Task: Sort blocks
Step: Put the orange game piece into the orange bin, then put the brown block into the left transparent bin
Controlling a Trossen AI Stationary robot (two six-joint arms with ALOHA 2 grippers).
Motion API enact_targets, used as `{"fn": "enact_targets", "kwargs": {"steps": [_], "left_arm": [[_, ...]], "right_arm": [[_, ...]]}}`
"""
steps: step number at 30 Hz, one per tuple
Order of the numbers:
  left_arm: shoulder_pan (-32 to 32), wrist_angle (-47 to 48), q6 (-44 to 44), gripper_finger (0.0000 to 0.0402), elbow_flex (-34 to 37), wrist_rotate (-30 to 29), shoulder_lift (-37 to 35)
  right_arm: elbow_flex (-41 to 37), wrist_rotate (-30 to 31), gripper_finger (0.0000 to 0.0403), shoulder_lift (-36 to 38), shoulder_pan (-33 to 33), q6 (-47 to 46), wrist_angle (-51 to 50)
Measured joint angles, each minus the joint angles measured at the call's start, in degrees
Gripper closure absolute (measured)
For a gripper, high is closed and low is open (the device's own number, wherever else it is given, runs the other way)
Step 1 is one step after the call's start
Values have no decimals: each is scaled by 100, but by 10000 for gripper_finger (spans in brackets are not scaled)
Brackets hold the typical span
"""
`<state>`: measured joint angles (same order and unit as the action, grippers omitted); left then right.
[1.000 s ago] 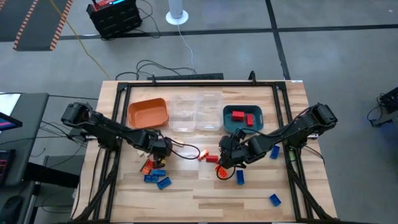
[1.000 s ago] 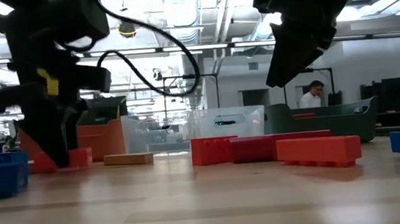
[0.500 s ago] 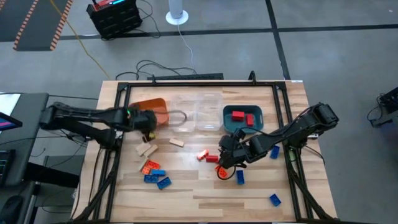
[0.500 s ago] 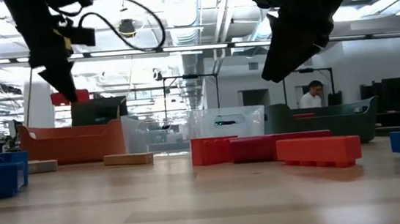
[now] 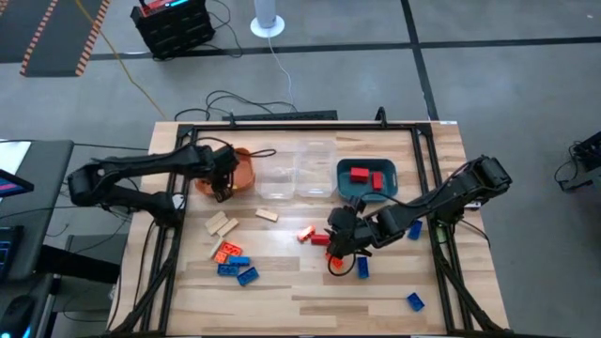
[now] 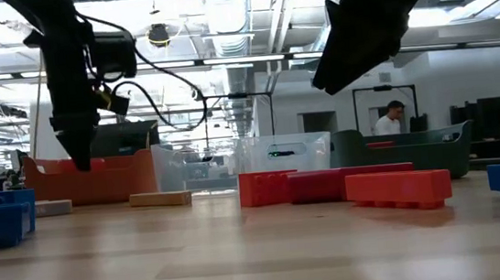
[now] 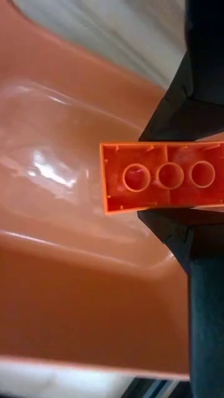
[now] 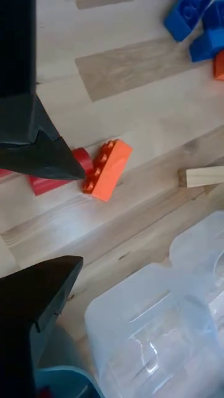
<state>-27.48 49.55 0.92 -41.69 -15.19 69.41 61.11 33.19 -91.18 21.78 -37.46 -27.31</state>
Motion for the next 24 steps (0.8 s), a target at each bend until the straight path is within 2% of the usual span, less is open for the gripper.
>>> {"fn": "enact_targets", "kwargs": {"steps": [3, 9, 14, 17, 24], "left_arm": [[-59, -1, 14, 260, 2, 29, 123], [-66, 28, 12, 167, -8, 45, 249], [24, 89, -11, 151, -188, 43, -8], [441, -13, -41, 154, -250, 43, -347], [2184, -745, 186, 157, -236, 56, -645]], "right_arm": [[1, 4, 159, 2, -7, 47, -2], [1, 4, 159, 2, -6, 62, -4], [1, 7, 159, 2, -2, 62, -6], [0, 8, 159, 0, -4, 61, -6], [0, 15, 159, 0, -102, 195, 60]]}}
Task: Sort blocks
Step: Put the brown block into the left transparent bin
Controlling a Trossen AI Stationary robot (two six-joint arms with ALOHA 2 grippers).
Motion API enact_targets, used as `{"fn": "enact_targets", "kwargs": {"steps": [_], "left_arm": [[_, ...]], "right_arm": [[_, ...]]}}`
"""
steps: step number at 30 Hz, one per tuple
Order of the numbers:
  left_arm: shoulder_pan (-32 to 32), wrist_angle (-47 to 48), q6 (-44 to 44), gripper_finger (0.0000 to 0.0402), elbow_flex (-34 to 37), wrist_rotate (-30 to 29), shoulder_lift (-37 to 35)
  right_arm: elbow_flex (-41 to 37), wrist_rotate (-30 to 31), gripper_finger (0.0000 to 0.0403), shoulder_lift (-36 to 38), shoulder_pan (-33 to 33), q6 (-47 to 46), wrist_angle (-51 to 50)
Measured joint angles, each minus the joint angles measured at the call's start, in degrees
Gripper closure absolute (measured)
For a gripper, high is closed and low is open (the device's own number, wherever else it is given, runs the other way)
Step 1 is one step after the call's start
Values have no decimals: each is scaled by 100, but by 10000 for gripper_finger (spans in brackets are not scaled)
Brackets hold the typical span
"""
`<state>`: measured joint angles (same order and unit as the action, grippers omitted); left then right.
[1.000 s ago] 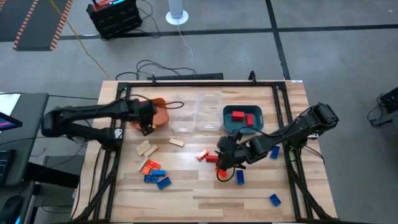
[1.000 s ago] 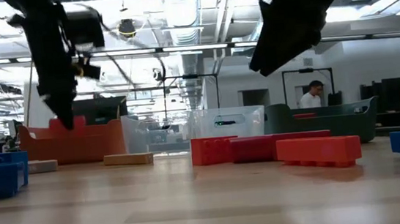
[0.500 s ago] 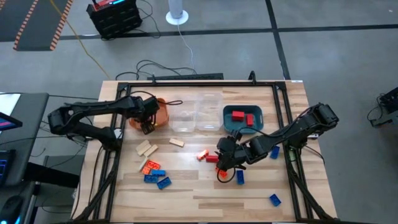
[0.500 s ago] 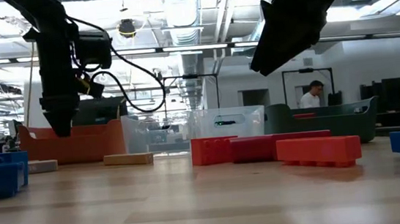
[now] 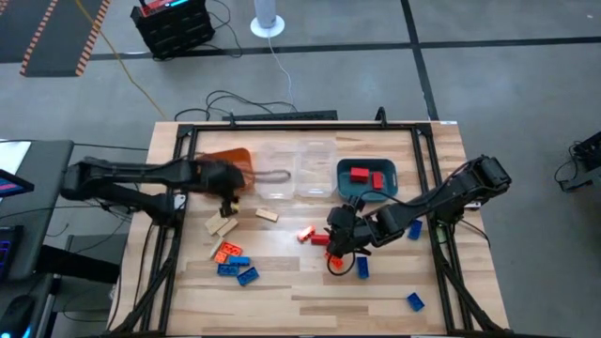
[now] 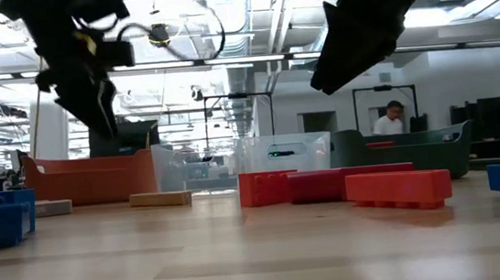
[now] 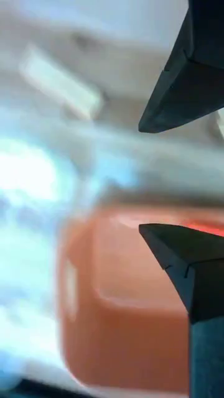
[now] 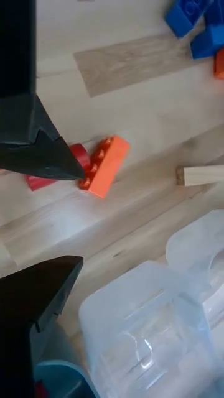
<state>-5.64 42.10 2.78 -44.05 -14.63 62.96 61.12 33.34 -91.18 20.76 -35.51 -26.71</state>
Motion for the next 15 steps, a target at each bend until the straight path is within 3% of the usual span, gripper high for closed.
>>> {"fn": "enact_targets", "kwargs": {"steps": [3, 7, 15], "left_arm": [[661, -395, 231, 157, 0, 3, 211], [1317, -115, 591, 157, -49, 133, 594], [1790, 662, 2309, 157, -225, 164, 986]], "right_arm": [[23, 9, 159, 2, -58, 72, -34], [212, 24, 159, 2, -48, 215, 0], [337, 22, 159, 2, -122, 484, -4]]}}
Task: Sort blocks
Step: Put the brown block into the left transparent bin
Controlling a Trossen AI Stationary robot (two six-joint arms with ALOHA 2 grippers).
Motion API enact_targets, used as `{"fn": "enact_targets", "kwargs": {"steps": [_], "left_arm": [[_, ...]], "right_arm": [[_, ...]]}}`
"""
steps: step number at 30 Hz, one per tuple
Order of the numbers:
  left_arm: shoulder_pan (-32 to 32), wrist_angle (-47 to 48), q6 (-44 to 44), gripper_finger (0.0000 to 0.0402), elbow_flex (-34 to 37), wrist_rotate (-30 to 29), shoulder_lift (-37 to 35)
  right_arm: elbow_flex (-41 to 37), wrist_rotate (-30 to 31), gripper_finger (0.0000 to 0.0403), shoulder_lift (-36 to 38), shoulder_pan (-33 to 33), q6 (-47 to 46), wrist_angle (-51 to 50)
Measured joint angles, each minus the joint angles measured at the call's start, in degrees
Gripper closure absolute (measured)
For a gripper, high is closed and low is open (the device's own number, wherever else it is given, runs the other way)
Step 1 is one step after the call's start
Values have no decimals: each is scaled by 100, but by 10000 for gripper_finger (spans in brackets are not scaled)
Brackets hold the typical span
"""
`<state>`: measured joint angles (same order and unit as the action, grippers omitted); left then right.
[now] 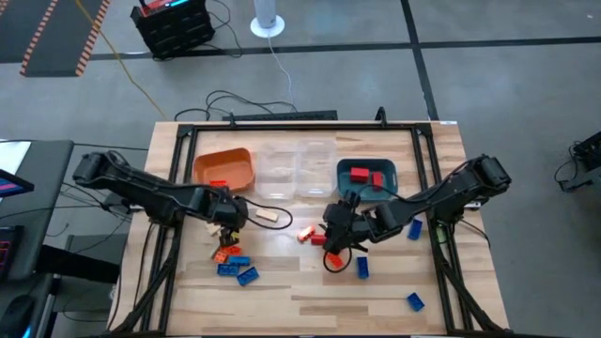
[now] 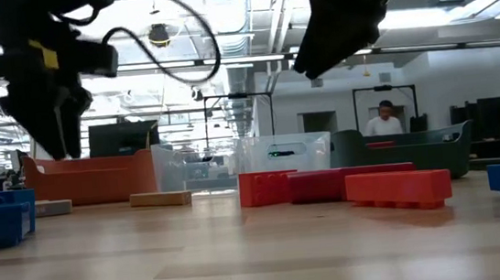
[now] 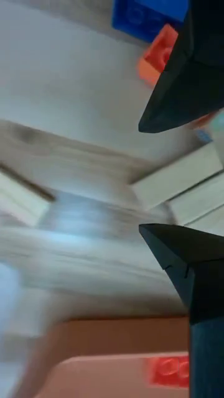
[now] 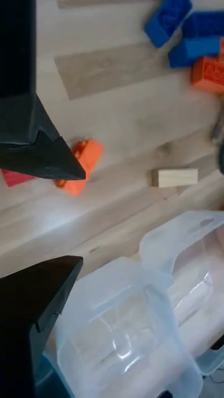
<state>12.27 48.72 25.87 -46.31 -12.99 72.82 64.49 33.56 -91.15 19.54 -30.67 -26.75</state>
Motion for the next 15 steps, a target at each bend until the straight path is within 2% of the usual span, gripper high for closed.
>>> {"fn": "enact_targets", "kwargs": {"steps": [2, 5, 9, 15], "left_arm": [[33, -98, 84, 156, 34, -31, 130], [91, -731, -33, 156, 61, -76, 387], [128, -1559, -824, 156, 61, -161, 802], [120, -2362, -2037, 156, 61, -919, 1287]], "right_arm": [[0, 2, 159, 0, -33, 15, 29], [0, 0, 159, 0, -31, 26, 127], [0, 0, 159, 0, 39, 32, 246], [0, -2, 159, 0, 240, -67, 236]]}}
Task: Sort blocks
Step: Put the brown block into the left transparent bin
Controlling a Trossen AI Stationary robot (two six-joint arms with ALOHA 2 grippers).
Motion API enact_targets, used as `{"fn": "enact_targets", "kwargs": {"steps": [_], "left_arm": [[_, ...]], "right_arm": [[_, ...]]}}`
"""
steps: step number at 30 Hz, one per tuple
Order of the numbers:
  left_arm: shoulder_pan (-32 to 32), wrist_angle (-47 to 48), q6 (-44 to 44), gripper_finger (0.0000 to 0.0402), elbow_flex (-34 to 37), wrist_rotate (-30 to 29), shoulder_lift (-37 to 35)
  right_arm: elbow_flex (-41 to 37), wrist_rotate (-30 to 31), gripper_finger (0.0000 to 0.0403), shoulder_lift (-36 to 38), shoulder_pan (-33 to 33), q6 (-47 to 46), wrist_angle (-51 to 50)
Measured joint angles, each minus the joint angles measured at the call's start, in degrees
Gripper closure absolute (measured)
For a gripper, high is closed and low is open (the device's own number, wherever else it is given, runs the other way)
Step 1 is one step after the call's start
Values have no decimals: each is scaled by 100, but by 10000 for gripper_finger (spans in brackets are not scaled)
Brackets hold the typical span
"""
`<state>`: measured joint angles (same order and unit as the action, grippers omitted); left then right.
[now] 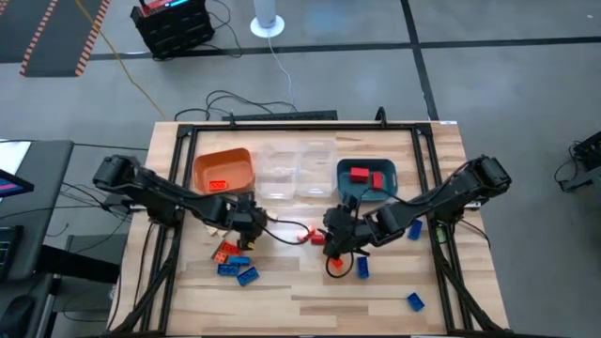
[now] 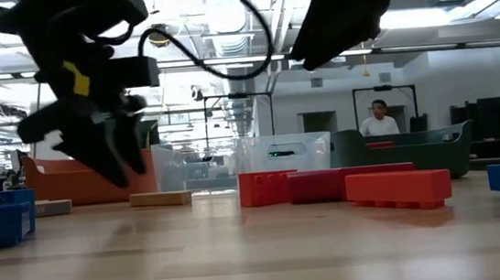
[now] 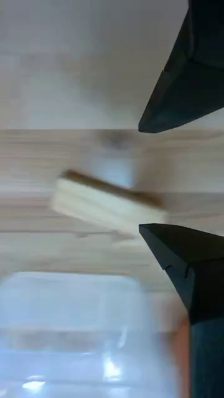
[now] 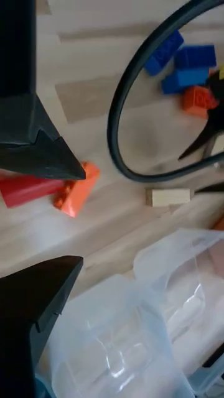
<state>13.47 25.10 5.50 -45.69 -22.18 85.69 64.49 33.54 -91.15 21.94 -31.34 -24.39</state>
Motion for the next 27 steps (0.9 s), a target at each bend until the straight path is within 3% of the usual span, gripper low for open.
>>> {"fn": "enact_targets", "kwargs": {"steps": [5, 11, 18, 27], "left_arm": [[-89, -563, -623, 156, 0, 59, 61], [-690, -743, -851, 156, 0, 961, 70], [-983, -947, -1419, 166, 0, 1451, 142], [-983, -1016, -1573, 197, -27, 1223, 906]], "right_arm": [[0, -3, 159, 0, 96, -13, -31], [88, -4, 159, 0, 93, 6, -68], [190, 24, 159, 0, 93, 121, -71], [190, 89, 159, 0, 95, 127, -67]]}}
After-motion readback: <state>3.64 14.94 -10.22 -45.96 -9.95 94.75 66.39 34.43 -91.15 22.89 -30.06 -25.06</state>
